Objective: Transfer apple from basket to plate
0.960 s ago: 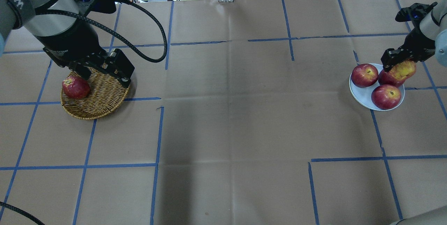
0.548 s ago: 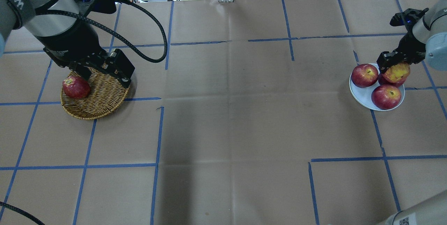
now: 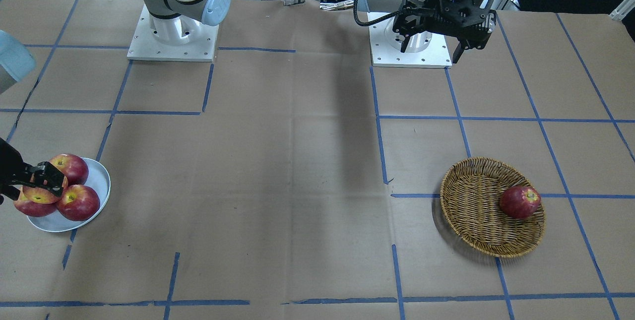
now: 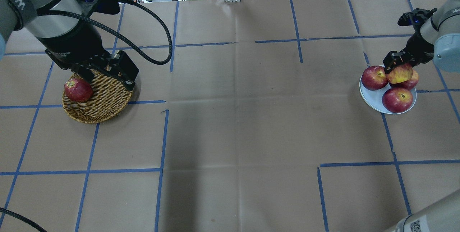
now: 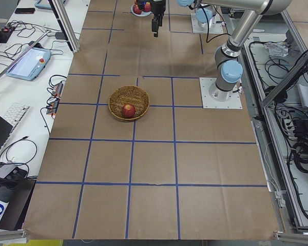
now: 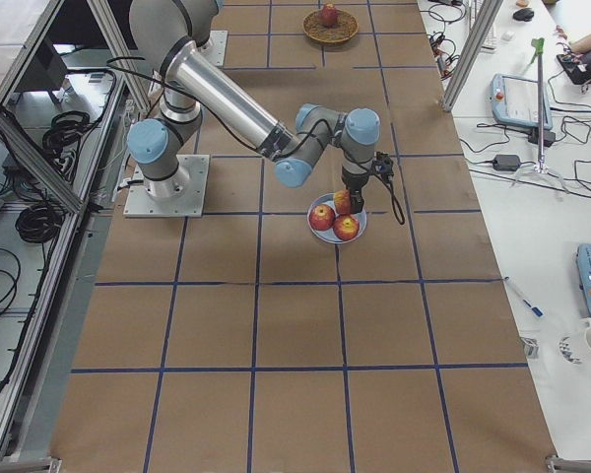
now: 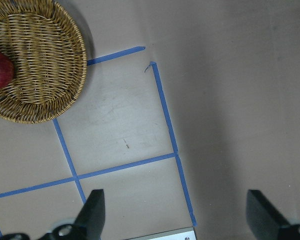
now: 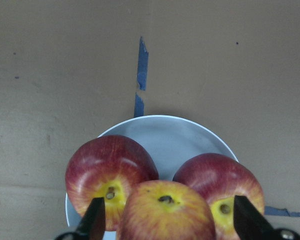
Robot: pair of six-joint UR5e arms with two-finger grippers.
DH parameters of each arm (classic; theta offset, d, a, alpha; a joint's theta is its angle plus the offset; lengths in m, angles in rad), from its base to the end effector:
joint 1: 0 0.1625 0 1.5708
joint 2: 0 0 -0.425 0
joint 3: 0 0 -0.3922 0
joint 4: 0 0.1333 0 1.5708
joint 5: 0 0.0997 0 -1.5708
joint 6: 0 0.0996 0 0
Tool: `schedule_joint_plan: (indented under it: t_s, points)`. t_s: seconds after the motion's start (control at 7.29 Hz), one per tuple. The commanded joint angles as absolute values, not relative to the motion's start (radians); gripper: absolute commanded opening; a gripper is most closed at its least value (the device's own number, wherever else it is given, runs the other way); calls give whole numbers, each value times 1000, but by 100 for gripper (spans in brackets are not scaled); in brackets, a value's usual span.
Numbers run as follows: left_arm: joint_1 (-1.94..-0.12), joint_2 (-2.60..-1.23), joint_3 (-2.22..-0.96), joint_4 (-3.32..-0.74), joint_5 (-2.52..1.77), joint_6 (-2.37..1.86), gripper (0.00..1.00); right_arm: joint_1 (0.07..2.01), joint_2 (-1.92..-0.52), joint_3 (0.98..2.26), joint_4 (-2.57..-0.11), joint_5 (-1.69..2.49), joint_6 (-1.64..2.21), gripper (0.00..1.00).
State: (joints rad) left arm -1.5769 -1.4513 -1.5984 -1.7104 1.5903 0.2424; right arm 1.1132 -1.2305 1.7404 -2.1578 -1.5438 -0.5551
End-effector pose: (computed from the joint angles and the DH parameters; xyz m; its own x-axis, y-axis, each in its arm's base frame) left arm -0.1340 -0.4339 0.5162 -0.9691 0.2466 -0.0075 0.2459 0.9680 0.0510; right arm -0.1392 -0.5905 0.2801 -0.9951 -0.0977 0.0177 -0.0988 0.9919 -0.0796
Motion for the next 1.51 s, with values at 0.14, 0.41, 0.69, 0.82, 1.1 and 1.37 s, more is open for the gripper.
schedule_joint_plan:
  t_s: [0.14, 0.41, 0.69, 0.82, 1.1, 1.37]
  points:
    - [-1577, -1453, -1598, -1710, 1589, 242, 99, 1152, -1309, 1655, -1989, -1546, -546, 100]
    - [-1577, -1451, -1598, -1710, 1589, 242, 99, 1234, -1443, 1652, -1803, -1548, -505, 100]
    - [-1577, -1451, -1598, -1712, 1589, 244, 99, 1342, -1529, 1658, -1685, -1549, -345, 100]
    - [-1577, -1451, -1600, -1712, 1588, 242, 99, 1417, -1569, 1667, -1646, -1549, -254, 100]
    - [-1577, -1451, -1600, -1712, 1588, 242, 99, 1526, -1621, 1715, -1635, -1562, -119, 100]
    - [-1577, -1451, -1600, -1712, 1588, 242, 99, 1537, -1640, 1727, -1635, -1562, -103, 100]
